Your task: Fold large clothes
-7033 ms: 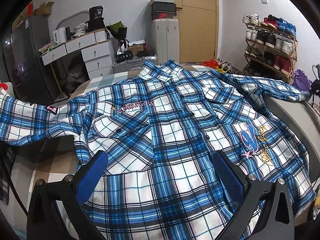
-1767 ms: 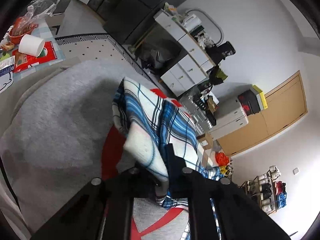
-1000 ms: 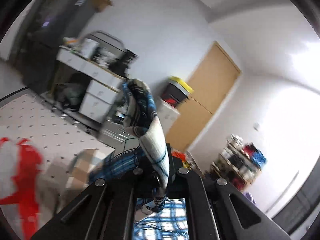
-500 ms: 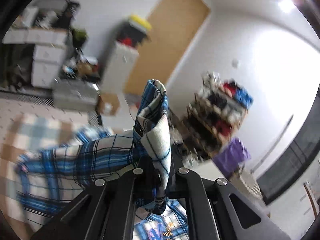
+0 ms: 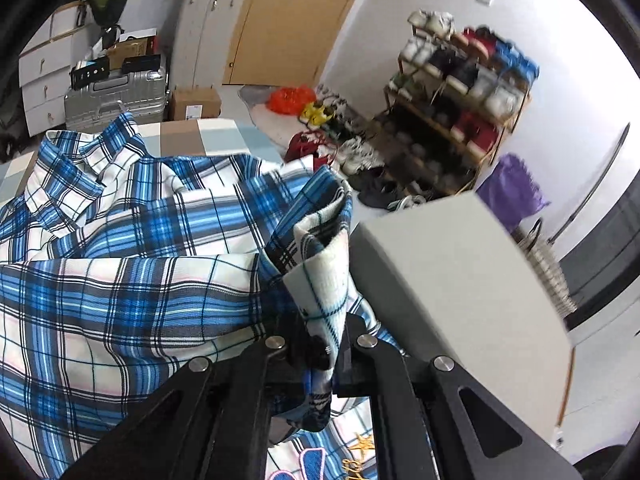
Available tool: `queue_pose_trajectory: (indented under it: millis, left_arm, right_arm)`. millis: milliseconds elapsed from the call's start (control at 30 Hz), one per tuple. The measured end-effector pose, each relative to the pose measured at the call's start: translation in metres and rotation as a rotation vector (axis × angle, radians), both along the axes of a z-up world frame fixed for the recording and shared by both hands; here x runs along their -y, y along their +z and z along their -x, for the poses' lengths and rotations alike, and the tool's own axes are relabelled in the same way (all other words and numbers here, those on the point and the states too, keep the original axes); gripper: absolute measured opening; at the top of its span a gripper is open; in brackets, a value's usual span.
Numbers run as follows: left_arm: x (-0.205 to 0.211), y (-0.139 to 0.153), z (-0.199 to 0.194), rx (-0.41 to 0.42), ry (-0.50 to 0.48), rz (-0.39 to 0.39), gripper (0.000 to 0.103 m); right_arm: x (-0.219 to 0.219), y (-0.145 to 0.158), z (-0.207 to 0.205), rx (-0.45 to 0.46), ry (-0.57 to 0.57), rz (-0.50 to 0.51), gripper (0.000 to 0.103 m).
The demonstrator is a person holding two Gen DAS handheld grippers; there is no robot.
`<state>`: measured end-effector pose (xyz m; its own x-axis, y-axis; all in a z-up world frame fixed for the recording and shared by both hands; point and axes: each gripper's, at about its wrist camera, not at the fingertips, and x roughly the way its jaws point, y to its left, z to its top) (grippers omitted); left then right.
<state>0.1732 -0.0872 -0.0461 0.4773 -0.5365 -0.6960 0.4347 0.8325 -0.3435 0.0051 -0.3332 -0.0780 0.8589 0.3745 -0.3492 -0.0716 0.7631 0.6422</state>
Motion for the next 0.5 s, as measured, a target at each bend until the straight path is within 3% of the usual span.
queue_pose_trajectory:
  millis: [133,200,267,300,333,400,500]
  left_arm:
    - [-0.001,0.007,-0.001,-0.002,-0.004,0.04,0.001]
    - [0.002,0.005,0.003,-0.049,-0.032,0.013,0.004]
    - [0.002,0.009,0.007,-0.07,-0.059,-0.016,0.025]
    - [-0.003,0.013,0.013,-0.063,-0.061,-0.03,0.048]
    - [-0.015,0.021,0.027,-0.037,-0.073,-0.019,0.061]
    - [-0.03,0.034,0.045,0.01,-0.114,-0.002,0.065]
    - [-0.059,0.058,0.075,0.078,-0.109,-0.024,0.08]
  right_arm:
    - [-0.001,0.0,0.001,0.004,0.0,-0.007,0.103]
    - [-0.002,0.001,0.003,0.01,-0.008,0.01,0.103]
    - [0.001,0.002,0.004,0.013,-0.024,0.024,0.103]
    - [0.002,0.001,0.004,0.011,-0.031,0.026,0.103]
    - [0.005,0.0,0.003,0.004,-0.035,0.021,0.103]
    - [0.01,-0.003,0.001,-0.012,-0.047,0.003,0.103]
    - [0.013,-0.009,-0.005,-0.045,-0.054,-0.022,0.103]
